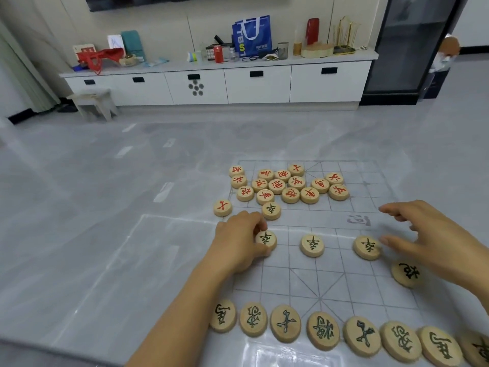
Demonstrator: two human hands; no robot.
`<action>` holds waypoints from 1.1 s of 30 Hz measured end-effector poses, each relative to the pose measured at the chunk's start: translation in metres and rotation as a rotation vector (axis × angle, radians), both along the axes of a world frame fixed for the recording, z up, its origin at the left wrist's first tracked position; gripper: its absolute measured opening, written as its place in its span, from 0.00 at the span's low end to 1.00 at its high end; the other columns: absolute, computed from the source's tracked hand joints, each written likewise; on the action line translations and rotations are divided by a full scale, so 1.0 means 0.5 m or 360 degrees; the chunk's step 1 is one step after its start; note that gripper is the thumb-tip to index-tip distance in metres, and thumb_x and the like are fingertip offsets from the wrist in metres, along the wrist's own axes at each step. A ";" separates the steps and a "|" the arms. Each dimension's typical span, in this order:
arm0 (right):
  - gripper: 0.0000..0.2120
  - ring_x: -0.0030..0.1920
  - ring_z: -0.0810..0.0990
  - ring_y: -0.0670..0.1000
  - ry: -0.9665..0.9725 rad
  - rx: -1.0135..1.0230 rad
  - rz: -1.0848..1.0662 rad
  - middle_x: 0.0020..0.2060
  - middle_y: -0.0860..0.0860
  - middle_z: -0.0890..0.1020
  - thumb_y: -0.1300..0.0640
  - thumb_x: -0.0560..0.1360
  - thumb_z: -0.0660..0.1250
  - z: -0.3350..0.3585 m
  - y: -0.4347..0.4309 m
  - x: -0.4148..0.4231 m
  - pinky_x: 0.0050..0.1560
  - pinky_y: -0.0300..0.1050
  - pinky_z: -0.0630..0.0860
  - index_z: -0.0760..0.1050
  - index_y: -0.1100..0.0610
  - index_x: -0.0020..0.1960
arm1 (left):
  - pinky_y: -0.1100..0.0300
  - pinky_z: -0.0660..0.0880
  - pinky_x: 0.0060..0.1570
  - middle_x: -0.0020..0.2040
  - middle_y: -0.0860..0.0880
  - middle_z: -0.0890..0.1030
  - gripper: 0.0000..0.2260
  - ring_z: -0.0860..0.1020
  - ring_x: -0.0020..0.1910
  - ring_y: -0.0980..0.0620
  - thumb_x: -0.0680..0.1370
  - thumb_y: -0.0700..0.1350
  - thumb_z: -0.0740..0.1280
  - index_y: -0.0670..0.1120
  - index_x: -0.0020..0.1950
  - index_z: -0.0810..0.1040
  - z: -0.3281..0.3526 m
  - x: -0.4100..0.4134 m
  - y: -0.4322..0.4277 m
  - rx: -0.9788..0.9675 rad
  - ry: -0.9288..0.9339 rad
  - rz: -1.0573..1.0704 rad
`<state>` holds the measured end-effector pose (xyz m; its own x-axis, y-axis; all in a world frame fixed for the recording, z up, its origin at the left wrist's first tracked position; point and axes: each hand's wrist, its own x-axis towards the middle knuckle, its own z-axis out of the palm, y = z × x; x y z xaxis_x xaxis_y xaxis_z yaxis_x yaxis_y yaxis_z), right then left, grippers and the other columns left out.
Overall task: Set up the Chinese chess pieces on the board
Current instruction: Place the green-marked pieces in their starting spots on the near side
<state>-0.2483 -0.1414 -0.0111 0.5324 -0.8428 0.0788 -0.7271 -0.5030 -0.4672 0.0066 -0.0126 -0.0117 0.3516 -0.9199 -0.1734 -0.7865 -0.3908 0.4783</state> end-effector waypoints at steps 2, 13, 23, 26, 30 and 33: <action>0.24 0.54 0.69 0.44 -0.0003 0.0012 -0.0003 0.53 0.43 0.68 0.55 0.71 0.70 0.001 0.000 -0.001 0.59 0.47 0.70 0.69 0.50 0.65 | 0.50 0.69 0.60 0.55 0.50 0.74 0.15 0.73 0.55 0.49 0.70 0.47 0.72 0.51 0.54 0.72 -0.001 0.001 0.001 0.0014 0.0014 -0.0001; 0.24 0.54 0.68 0.45 0.0057 0.0039 -0.0031 0.56 0.46 0.70 0.53 0.71 0.70 -0.005 -0.005 -0.002 0.58 0.47 0.70 0.69 0.50 0.65 | 0.52 0.69 0.60 0.57 0.51 0.73 0.16 0.72 0.55 0.49 0.71 0.47 0.71 0.51 0.57 0.71 0.000 -0.002 0.003 0.0009 -0.0048 -0.0011; 0.21 0.53 0.68 0.44 0.0050 0.0051 -0.0016 0.52 0.43 0.68 0.53 0.72 0.68 -0.006 -0.006 -0.005 0.56 0.43 0.69 0.69 0.49 0.64 | 0.54 0.74 0.51 0.49 0.50 0.76 0.17 0.75 0.48 0.51 0.72 0.53 0.69 0.48 0.57 0.73 0.008 0.025 -0.051 -0.0260 0.0170 0.0230; 0.21 0.53 0.68 0.44 0.0024 0.0064 -0.0030 0.53 0.43 0.68 0.53 0.72 0.68 -0.003 -0.009 -0.011 0.57 0.43 0.69 0.69 0.49 0.64 | 0.51 0.75 0.50 0.50 0.49 0.78 0.18 0.76 0.49 0.47 0.72 0.55 0.69 0.47 0.55 0.72 0.005 0.014 -0.095 -0.0101 -0.0166 0.0190; 0.21 0.53 0.69 0.45 0.0016 0.0076 -0.0034 0.53 0.43 0.69 0.53 0.72 0.68 -0.005 -0.015 -0.017 0.56 0.43 0.69 0.69 0.49 0.64 | 0.52 0.73 0.47 0.51 0.48 0.78 0.14 0.76 0.48 0.46 0.72 0.49 0.69 0.47 0.53 0.71 -0.004 0.007 -0.120 -0.0090 -0.0264 0.0130; 0.21 0.53 0.70 0.46 0.0009 0.0098 -0.0049 0.52 0.44 0.69 0.55 0.71 0.69 -0.008 -0.015 -0.018 0.57 0.46 0.71 0.70 0.49 0.63 | 0.53 0.72 0.47 0.47 0.49 0.77 0.15 0.75 0.46 0.48 0.70 0.48 0.71 0.47 0.53 0.72 0.005 0.035 -0.101 -0.0108 -0.0054 0.0164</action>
